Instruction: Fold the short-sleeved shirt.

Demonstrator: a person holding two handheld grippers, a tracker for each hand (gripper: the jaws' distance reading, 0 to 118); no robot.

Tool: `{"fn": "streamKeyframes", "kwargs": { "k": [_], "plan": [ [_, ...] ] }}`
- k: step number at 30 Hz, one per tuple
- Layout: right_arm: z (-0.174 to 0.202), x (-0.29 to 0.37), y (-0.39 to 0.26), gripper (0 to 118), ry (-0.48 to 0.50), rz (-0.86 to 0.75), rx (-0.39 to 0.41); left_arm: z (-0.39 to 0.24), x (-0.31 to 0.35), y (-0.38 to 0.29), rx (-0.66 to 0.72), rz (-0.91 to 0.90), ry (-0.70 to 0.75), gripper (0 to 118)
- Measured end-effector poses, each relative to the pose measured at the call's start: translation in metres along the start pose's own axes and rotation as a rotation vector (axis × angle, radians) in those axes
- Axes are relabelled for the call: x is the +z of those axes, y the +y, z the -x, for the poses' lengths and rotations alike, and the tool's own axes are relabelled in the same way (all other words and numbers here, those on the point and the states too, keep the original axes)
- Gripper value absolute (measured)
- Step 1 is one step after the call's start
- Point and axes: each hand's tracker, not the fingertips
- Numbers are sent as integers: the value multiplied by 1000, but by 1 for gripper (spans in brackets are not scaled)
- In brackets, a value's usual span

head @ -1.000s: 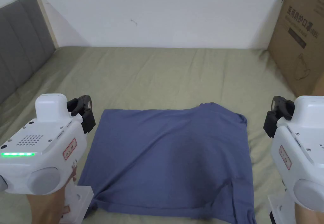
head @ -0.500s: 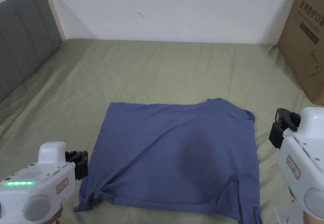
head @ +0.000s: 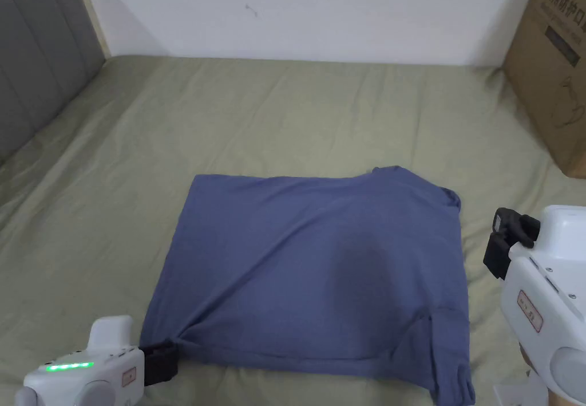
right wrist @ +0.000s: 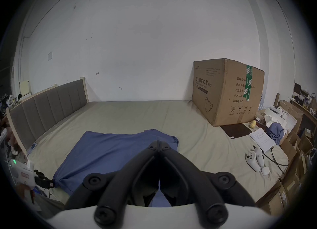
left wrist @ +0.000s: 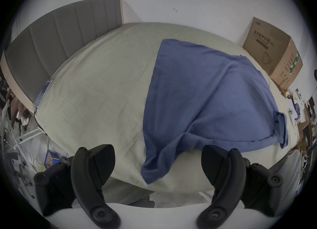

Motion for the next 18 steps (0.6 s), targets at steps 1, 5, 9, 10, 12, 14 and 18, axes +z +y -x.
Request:
{"fn": "streamKeyframes", "kwargs": {
  "k": [1, 5, 9, 10, 12, 14, 18],
  "plan": [
    [-1, 0, -2, 0, -3, 5, -2, -2, -5, 0, -13, 7, 14, 99],
    [-7, 1, -12, 0, -20, 39, -10, -10, -18, -5, -66, 56, -54, 10],
    [-17, -1, -35, 0, -39, 140, -25, -17, -7, -3, -56, -2, -57, 4],
    [-18, -1, -44, 8, -48, 173, -24, -17, -4, -1, -46, -13, -68, 4],
    [-20, -5, -71, 61, -58, 275, -22, -16, 4, 3, -36, -32, -83, 4],
    [-19, -12, -100, 110, -40, 403, -27, -15, 8, 7, -37, -48, -81, 4],
    [-12, -24, -155, 111, -28, 562, -38, -14, 11, 14, -26, -60, -97, 4]
  ]
}}
